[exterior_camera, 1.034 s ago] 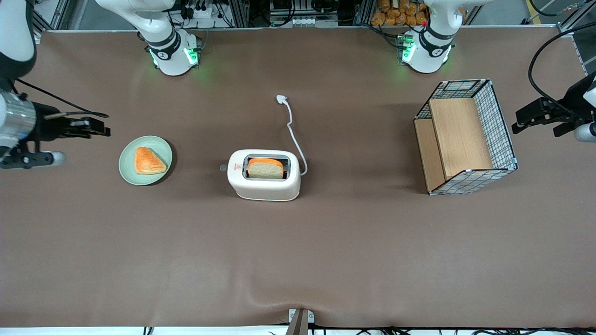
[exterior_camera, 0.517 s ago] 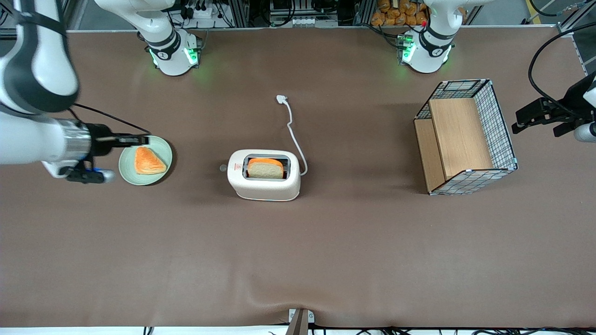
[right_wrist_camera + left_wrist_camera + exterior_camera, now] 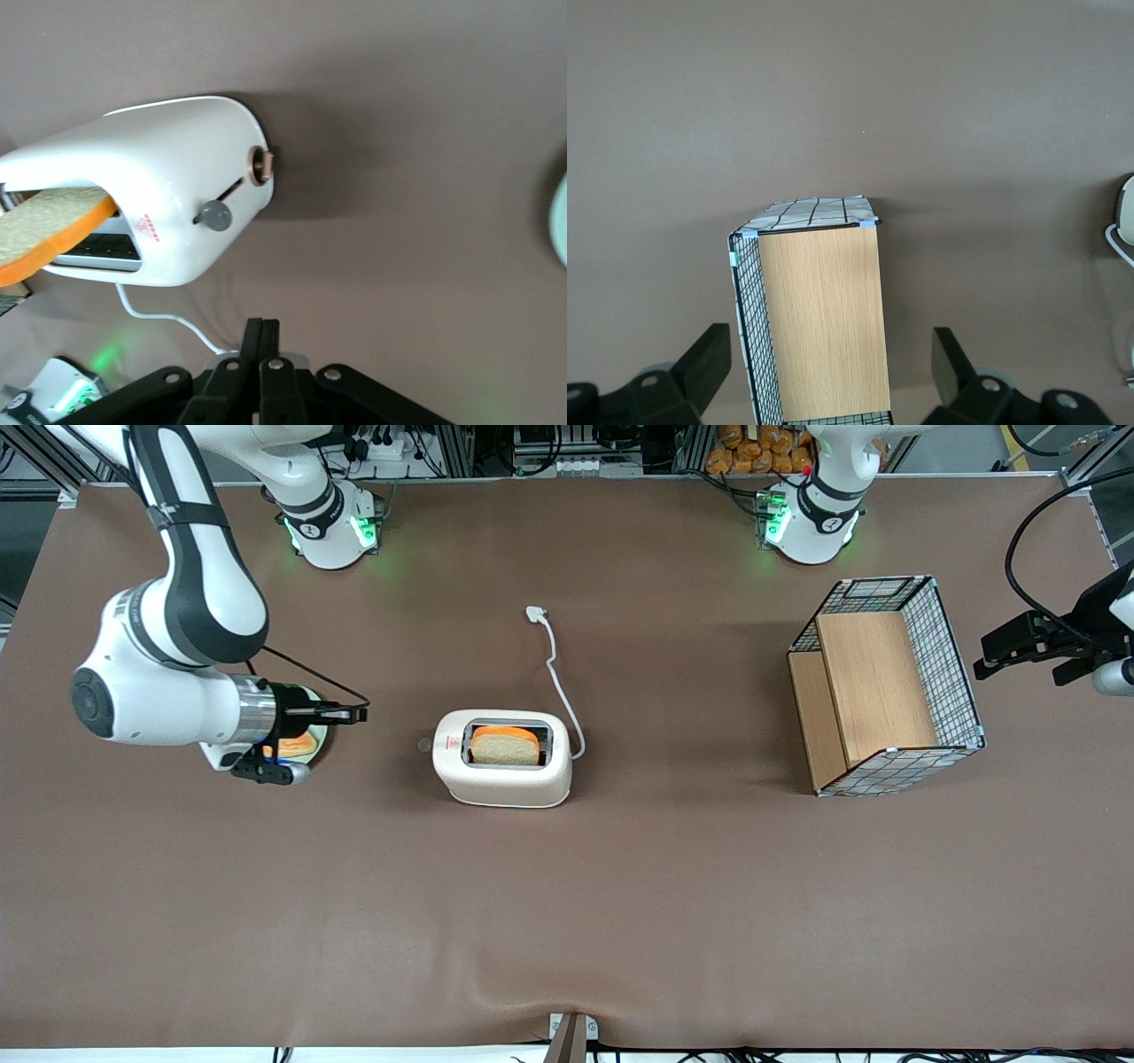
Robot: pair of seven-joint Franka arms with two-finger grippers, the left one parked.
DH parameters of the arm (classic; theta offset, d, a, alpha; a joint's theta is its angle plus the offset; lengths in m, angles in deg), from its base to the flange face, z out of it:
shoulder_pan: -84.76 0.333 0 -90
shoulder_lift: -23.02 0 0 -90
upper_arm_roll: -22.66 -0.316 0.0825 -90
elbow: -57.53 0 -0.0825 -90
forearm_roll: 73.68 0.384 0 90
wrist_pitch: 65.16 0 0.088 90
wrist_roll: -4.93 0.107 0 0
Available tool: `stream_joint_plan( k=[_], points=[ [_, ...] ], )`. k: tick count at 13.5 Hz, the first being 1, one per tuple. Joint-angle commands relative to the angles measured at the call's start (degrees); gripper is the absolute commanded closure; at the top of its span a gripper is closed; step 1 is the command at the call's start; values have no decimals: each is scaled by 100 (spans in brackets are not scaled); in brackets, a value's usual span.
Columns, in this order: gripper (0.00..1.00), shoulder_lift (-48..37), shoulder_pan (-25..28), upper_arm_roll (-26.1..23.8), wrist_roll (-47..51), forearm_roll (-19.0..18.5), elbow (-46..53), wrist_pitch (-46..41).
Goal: Press toaster button with right arm
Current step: 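Move the right gripper over the plate toward the toaster's lever side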
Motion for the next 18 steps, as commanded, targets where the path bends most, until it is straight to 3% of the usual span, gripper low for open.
stream_joint_plan(
  k=[1,4,18],
  points=[
    [100,-288,-218,46,-888,562,-519,257],
    [100,-288,-193,37,-1093,895,-853,635],
    [100,168,343,20,-1234,1573,-907,1805]
  ],
)
